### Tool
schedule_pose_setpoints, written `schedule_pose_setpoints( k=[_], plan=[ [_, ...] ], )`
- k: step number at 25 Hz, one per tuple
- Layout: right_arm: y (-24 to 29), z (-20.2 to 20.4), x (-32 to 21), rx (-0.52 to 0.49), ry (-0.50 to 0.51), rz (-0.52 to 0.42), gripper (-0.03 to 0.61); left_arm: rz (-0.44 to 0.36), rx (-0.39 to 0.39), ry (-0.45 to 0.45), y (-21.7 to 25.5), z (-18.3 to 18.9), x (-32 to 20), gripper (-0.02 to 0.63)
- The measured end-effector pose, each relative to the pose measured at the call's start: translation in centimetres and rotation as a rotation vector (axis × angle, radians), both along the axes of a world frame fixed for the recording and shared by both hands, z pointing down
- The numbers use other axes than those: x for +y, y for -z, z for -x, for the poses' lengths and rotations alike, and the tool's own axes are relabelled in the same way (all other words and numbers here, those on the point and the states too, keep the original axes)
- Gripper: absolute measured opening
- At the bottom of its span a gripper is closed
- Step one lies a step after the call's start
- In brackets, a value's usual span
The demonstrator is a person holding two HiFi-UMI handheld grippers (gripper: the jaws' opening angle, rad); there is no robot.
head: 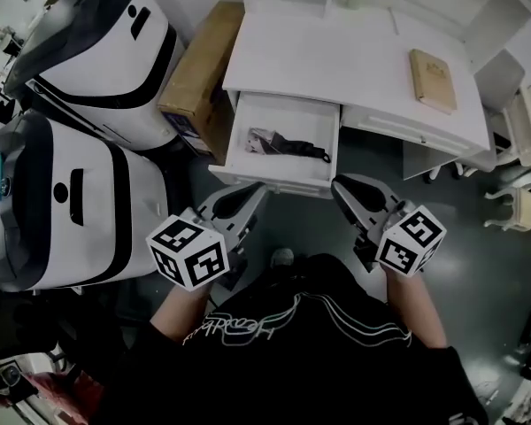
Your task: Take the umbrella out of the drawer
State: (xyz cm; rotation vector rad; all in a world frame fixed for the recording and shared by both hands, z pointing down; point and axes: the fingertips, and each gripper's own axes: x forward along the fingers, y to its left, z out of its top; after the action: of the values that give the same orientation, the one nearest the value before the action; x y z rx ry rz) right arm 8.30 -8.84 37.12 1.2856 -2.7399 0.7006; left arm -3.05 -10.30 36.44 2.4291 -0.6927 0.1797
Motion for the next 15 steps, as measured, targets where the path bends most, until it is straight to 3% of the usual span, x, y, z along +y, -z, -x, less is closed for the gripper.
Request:
schedule_pose_setpoints(
  k=[6,15],
  plan=[
    [-2.3,-0.5,-5.0,0.038,0.028,0.034,0.055,0.017,-0.022,0.041,-2.1,0.3,-4.8,0.02],
    [-6.8,-0.8,-13.2,0.079,0.169,0.127,0.057,0.031,-0.073,0.123,-2.8,-0.4,-13.2,0.02]
  ],
)
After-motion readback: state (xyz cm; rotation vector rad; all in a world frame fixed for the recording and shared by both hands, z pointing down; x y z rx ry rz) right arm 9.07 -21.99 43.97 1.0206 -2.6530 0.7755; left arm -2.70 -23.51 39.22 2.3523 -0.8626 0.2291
